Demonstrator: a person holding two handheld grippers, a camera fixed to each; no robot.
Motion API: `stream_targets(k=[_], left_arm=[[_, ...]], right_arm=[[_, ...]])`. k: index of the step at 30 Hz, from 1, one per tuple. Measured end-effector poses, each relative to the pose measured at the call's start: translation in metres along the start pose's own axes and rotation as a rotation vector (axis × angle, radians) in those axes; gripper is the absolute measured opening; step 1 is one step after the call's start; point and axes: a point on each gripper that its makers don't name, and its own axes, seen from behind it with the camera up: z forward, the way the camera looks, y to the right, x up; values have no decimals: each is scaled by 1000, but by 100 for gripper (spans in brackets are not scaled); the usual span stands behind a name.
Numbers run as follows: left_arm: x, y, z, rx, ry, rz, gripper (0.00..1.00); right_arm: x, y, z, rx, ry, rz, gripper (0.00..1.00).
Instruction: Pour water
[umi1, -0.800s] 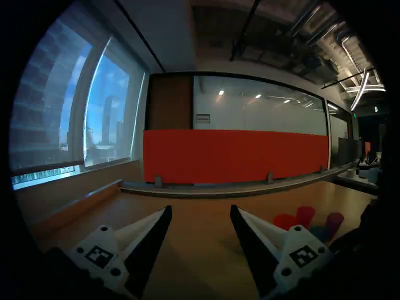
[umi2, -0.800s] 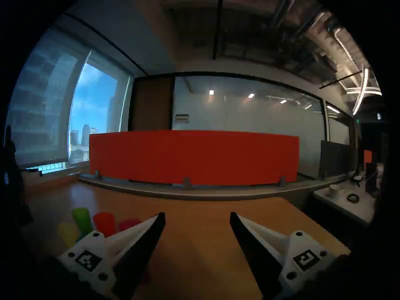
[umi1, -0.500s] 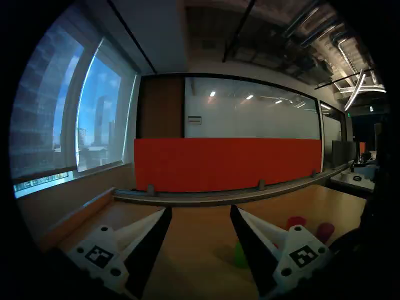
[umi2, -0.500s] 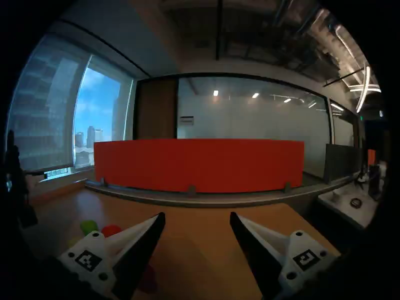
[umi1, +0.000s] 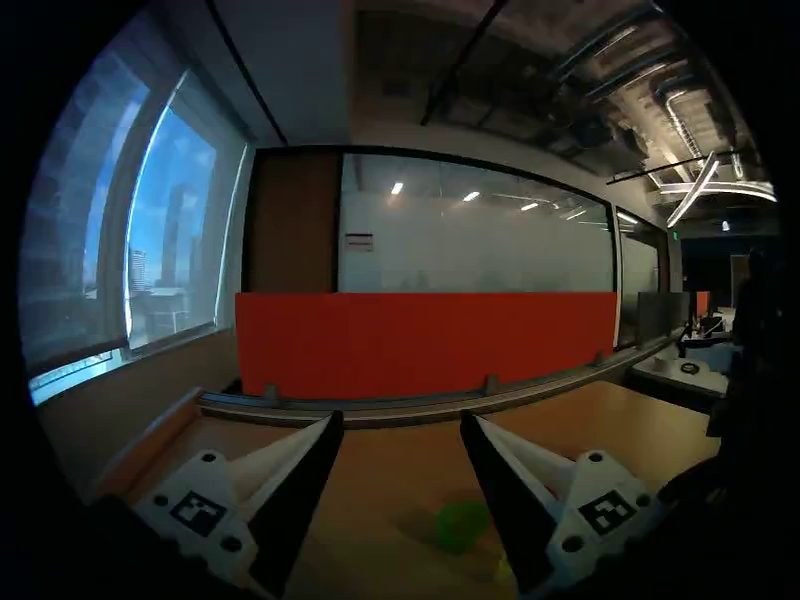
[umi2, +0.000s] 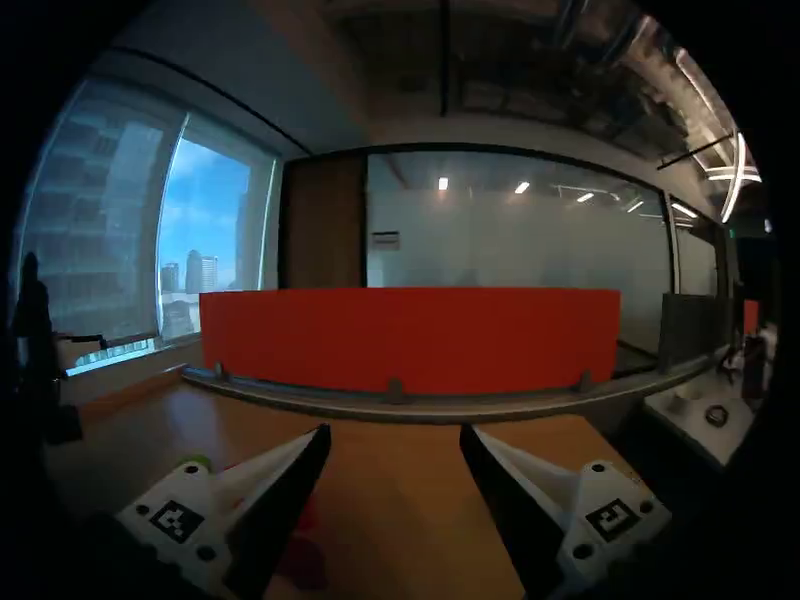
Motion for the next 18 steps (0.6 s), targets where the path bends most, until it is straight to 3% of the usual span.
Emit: stream_targets(k=[12, 18], left_arm=[[6, 20, 0, -123, -16, 25, 86], [8, 36, -2, -207, -16, 5, 86]], right_arm=[[5, -31, -2, 160, -11, -3, 100], [8, -54, -5, 268, -13, 1, 100]])
